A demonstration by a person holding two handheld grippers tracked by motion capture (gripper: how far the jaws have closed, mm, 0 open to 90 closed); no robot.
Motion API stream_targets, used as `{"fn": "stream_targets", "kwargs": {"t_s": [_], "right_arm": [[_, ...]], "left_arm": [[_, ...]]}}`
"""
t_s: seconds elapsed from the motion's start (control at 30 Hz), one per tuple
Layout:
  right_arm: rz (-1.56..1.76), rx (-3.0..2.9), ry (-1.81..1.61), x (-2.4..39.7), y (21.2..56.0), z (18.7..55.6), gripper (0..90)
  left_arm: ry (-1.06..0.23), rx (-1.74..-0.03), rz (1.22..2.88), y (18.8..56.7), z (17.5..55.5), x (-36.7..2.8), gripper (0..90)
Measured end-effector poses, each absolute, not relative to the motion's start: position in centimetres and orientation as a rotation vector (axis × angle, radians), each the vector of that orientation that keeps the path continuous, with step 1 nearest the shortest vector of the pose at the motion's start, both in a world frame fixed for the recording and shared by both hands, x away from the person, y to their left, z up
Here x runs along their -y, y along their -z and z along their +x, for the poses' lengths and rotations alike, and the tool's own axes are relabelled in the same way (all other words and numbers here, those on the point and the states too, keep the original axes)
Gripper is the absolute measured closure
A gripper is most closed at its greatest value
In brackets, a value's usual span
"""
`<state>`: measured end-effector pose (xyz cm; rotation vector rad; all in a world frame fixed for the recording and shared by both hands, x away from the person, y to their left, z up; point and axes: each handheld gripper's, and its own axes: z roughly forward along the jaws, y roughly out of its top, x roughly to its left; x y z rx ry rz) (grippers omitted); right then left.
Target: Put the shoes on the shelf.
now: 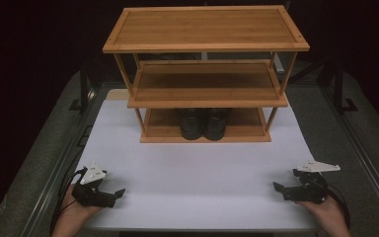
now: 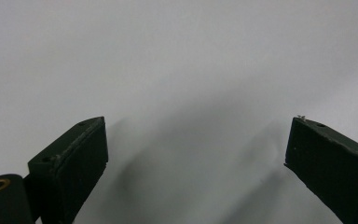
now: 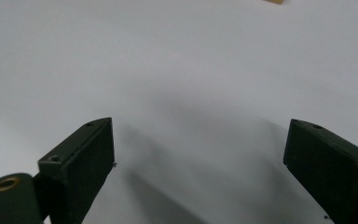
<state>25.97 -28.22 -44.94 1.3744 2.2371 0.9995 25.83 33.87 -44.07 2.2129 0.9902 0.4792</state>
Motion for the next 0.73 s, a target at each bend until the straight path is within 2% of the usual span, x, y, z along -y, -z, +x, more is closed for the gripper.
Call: {"fn": "stream_targets", "kwargs": {"t_s": [0.17, 0.73], "right_arm": [[1.362, -2.26, -0.981, 28.27, 45.59, 25.81, 3.0], [1.324, -2.263, -0.927, 27.78, 45.78, 25.53, 2.8]], "left_arm": [[-0.476, -0.991, 2.208, 44.7, 25.54, -34.09, 5.4], [-0.447, -1.017, 2.184, 45.04, 25.64, -34.44, 3.5]]}}
